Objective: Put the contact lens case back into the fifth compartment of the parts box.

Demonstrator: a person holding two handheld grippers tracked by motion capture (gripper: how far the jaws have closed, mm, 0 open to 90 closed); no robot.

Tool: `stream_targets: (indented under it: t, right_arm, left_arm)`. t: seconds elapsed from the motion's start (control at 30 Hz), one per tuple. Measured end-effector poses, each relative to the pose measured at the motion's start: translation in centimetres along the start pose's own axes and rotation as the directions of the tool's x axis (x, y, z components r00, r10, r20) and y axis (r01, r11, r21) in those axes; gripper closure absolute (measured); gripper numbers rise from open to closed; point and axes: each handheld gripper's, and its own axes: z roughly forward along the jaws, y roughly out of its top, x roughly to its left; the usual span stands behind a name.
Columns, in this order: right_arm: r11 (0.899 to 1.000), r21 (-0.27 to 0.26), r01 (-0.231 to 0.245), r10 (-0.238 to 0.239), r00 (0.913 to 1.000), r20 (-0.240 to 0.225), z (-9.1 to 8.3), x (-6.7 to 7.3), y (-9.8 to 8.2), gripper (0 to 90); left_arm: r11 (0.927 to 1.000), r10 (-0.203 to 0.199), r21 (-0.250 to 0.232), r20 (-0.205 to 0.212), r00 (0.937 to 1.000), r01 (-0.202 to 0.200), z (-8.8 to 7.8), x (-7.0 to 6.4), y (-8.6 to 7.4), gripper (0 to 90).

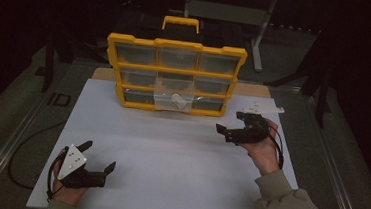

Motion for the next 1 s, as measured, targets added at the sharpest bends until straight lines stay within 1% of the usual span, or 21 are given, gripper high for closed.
stream_targets:
  t: [0.1, 0.2, 0.27, 0.37, 0.43, 0.53, 0.6, 0.63, 0.67, 0.7, 0.8, 0.87, 0.93, 0.97, 1.0]
  right_arm:
    - [1.000, -0.023, -0.013, 0.013, 0.9999, -0.005, -0.8, -0.1, -1.7, 8.9]
    - [1.000, -0.027, 0.006, -0.006, 0.9999, 0.015, -1.5, 0.2, -3.4, 8.9]
    - [0.999, -0.035, 0.004, -0.004, 0.9998, 0.018, -2.0, 0.3, -4.7, 8.9]
    - [0.998, -0.065, -0.018, 0.019, 0.9996, 0.019, -3.0, 0.5, -6.7, 9.0]
    - [0.995, -0.092, -0.047, 0.048, 0.9989, 0.005, -3.6, 0.5, -8.1, 9.2]
    - [0.991, -0.123, -0.061, 0.064, 0.9979, 0.015, -4.4, 0.8, -9.9, 9.2]
    - [0.989, -0.140, -0.049, 0.054, 0.9981, 0.030, -4.9, 1.1, -10.9, 9.2]
    - [0.989, -0.140, -0.049, 0.054, 0.9981, 0.030, -4.9, 1.1, -10.9, 9.2]
    - [0.987, -0.158, -0.020, 0.027, 0.9986, 0.045, -5.3, 1.5, -12.1, 9.2]
    - [0.986, -0.164, -0.021, 0.028, 0.9989, 0.039, -5.4, 1.6, -12.3, 9.2]
    - [0.981, -0.195, -0.003, 0.011, 0.9992, 0.038, -5.8, 2.3, -13.5, 9.1]
    - [0.979, -0.203, 0.021, -0.011, 0.9987, 0.049, -5.8, 2.6, -14.0, 9.1]
    - [0.977, -0.211, 0.025, -0.015, 0.9987, 0.048, -5.8, 2.6, -14.1, 9.1]
    - [0.975, -0.221, 0.025, -0.015, 0.9987, 0.049, -5.8, 2.7, -14.1, 9.1]
    - [0.971, -0.239, 0.023, -0.012, 0.9988, 0.048, -5.9, 2.7, -14.2, 9.1]
  left_arm:
    - [1.0000, 0.001, -0.004, -0.002, 1.0000, -0.001, -0.1, 0.0, 0.1, 0.0]
    - [1.0000, -0.001, -0.010, -0.009, 1.0000, 0.001, -0.2, 0.1, 0.2, 0.0]
    - [0.9998, -0.009, -0.020, -0.012, 0.9999, 0.008, -0.3, 0.2, 0.3, 0.0]
    - [0.9995, -0.014, -0.029, -0.017, 0.9998, 0.013, -0.5, 0.4, 0.4, 0.0]
    - [0.9993, -0.018, -0.033, -0.020, 0.9996, 0.017, -0.6, 0.5, 0.5, 0.0]
    - [0.9990, -0.019, -0.042, -0.019, 0.9996, 0.018, -0.6, 0.5, 0.6, 0.1]
    - [0.9989, -0.017, -0.044, -0.019, 0.9997, 0.017, -0.7, 0.6, 0.7, 0.0]
    - [0.9989, -0.017, -0.044, -0.019, 0.9997, 0.017, -0.7, 0.6, 0.7, 0.0]
    - [0.9989, -0.017, -0.045, -0.018, 0.9997, 0.016, -0.7, 0.6, 0.7, 0.0]
    - [0.9988, -0.017, -0.045, -0.017, 0.9997, 0.016, -0.7, 0.6, 0.7, 0.1]
    - [0.9988, -0.019, -0.046, -0.012, 0.9997, 0.019, -0.8, 0.7, 0.7, 0.1]
    - [0.9988, -0.019, -0.045, -0.009, 0.9998, 0.018, -0.9, 0.7, 0.6, 0.1]
    - [0.9988, -0.017, -0.045, -0.008, 0.9998, 0.017, -1.0, 0.6, 0.6, 0.0]
    - [0.9987, -0.017, -0.048, -0.008, 0.9998, 0.016, -1.1, 0.6, 0.6, 0.1]
    - [0.9987, -0.014, -0.049, -0.011, 0.9998, 0.014, -1.2, 0.6, 0.6, 0.1]
